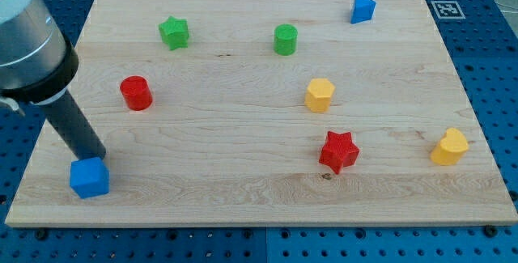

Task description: Place the red circle to the top right of the blue cube

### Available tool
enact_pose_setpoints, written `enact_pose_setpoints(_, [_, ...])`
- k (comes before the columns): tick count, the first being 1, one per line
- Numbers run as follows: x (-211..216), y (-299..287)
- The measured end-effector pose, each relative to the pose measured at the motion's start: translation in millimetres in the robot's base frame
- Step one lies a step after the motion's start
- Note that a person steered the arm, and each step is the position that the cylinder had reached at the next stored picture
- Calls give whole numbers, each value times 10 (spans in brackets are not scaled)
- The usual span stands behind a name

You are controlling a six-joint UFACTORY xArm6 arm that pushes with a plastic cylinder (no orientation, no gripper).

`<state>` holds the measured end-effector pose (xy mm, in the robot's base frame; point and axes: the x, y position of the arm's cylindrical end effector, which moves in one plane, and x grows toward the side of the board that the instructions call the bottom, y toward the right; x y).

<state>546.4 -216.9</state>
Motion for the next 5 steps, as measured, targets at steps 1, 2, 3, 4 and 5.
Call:
enact_pose_setpoints(1, [131,1])
enact_pose_setpoints(2, [178,1])
enact_pose_setpoints(3, [-114,239])
enact_pose_setpoints(4, [-148,637])
enact_pose_setpoints(5, [-254,923])
